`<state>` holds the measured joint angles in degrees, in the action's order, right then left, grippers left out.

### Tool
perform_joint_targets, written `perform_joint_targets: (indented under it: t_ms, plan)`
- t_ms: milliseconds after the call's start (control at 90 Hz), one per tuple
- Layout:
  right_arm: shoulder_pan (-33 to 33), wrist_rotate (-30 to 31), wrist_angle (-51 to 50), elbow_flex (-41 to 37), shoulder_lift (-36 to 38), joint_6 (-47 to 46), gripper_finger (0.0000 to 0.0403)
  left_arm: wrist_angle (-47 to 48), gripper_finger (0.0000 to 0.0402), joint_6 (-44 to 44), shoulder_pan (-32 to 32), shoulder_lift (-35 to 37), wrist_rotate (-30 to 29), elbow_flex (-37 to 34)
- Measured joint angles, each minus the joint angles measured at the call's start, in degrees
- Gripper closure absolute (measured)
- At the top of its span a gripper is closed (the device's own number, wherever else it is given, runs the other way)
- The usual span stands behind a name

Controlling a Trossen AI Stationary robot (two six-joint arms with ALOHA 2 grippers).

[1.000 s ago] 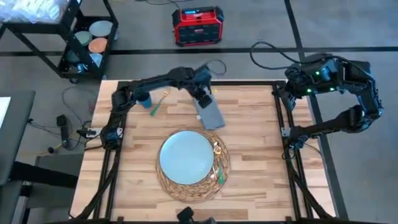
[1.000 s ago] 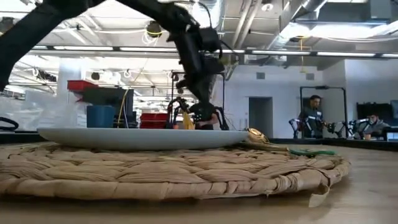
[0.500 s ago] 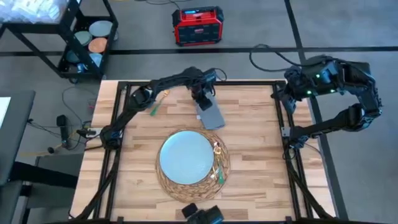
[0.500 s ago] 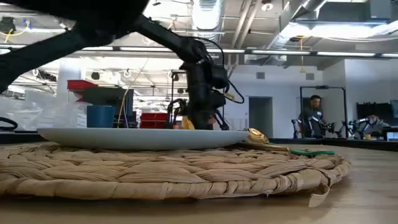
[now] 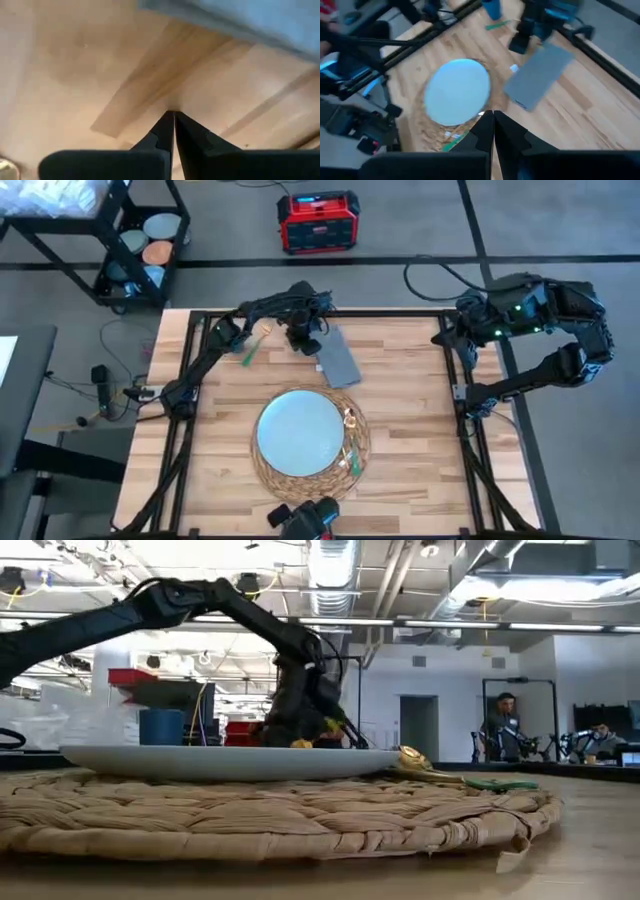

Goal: Set table place
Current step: Move the gray table napkin to the left of the brown placemat

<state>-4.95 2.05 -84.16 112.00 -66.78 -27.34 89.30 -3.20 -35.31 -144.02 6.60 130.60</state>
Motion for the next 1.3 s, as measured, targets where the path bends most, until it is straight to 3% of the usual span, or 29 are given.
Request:
perform_joint_targets:
  t_ms: [89, 222, 378, 556, 756, 1133, 1300]
  plan:
    - [0.7, 0.1, 0.1, 0.0, 0.0, -1.2, 0.0403, -0.7, 0.0401, -1.5, 0.1, 2.3, 0.6, 3.6]
    - [1.7, 0.3, 0.5, 0.0, 0.0, -1.3, 0.0403, -10.7, 0.0401, -3.6, -0.2, 6.1, -0.6, 4.3]
    - [3.1, 0.4, 0.7, 0.0, 0.0, -2.5, 0.0403, -16.2, 0.0401, -4.5, 1.1, 3.8, -0.8, 4.0]
    - [3.5, 0.3, 0.7, 0.0, 0.0, -3.0, 0.0403, -14.8, 0.0401, -1.5, 2.7, 0.3, 1.4, 4.0]
    - [3.6, 0.4, 0.7, 0.0, 0.0, -2.9, 0.0403, -13.5, 0.0401, -8.4, 5.5, 0.9, -2.6, 4.3]
    - [9.4, -0.6, 0.7, 0.0, 0.0, -4.6, 0.0403, -5.1, 0.0401, -25.1, 3.6, 1.3, -5.9, 4.4]
    - [13.0, -0.6, 0.8, 0.0, 0.0, -5.7, 0.0403, -9.1, 0.0401, -35.3, 3.5, 3.9, -9.4, 4.4]
